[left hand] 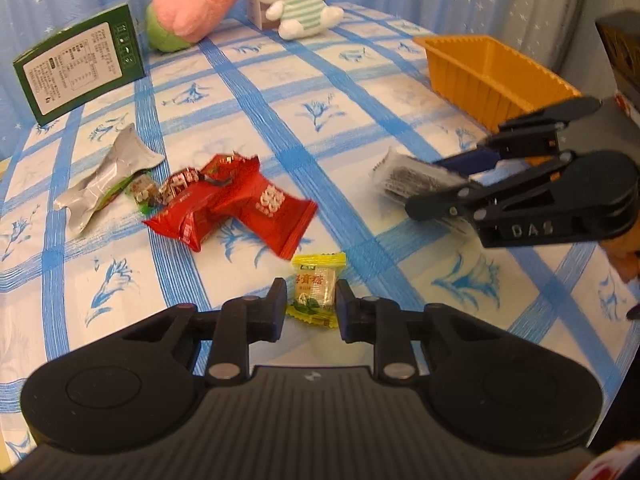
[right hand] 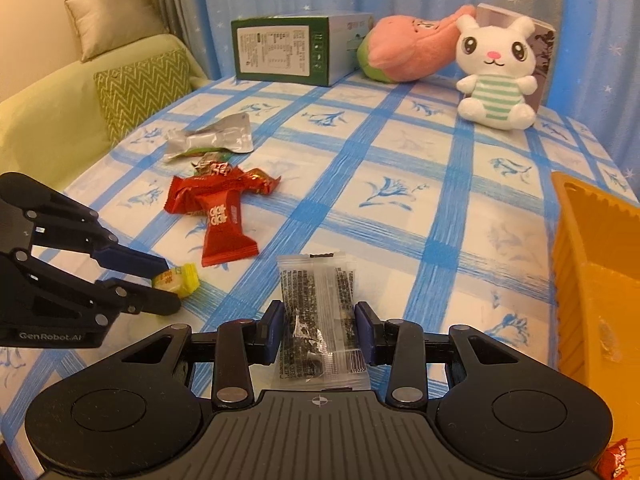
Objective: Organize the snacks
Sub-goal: 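Carry both snacks over the orange tray and open both grippers, then withdraw both grippers from the tray toward the remaining red wrappers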
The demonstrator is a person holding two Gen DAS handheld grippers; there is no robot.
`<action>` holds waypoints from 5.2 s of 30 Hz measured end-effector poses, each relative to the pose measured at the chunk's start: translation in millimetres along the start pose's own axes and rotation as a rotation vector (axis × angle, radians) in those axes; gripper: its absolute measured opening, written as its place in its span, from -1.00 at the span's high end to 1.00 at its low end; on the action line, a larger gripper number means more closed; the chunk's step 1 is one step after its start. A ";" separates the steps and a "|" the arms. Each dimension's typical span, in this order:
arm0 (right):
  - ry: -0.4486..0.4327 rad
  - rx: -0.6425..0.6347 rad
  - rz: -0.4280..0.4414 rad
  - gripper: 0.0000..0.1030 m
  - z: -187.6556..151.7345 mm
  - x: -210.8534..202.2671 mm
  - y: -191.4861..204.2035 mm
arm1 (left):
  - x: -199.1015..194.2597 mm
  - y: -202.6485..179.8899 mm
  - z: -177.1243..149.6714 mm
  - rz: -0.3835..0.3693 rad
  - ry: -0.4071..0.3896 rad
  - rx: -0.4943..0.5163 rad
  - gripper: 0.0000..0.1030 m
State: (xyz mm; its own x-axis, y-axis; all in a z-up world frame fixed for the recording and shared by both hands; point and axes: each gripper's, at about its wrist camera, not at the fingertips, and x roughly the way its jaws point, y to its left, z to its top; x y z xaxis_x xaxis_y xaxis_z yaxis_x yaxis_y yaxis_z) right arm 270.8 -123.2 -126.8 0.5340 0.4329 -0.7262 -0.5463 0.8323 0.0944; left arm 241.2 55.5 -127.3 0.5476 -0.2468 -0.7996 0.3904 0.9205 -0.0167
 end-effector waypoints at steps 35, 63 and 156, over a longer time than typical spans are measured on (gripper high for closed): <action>-0.249 0.280 -0.336 0.25 -14.9 -142.0 -119.5 | -16.1 -131.4 122.0 -0.191 -0.265 -0.025 0.56; -0.209 0.448 -0.370 0.25 -52.3 -166.9 -190.5 | 37.4 -197.2 139.6 -0.258 -0.215 0.013 0.32; -0.142 -0.116 0.039 -0.54 41.5 -18.3 31.6 | -24.8 67.5 9.8 0.184 -0.064 -0.074 -0.01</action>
State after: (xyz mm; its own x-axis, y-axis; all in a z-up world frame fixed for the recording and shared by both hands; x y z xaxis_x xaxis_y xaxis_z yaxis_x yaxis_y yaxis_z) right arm 270.6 -90.5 -82.3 0.5925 0.5153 -0.6192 -0.6344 0.7722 0.0356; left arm 261.2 120.8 -102.7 0.6514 -0.0889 -0.7535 0.2253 0.9710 0.0802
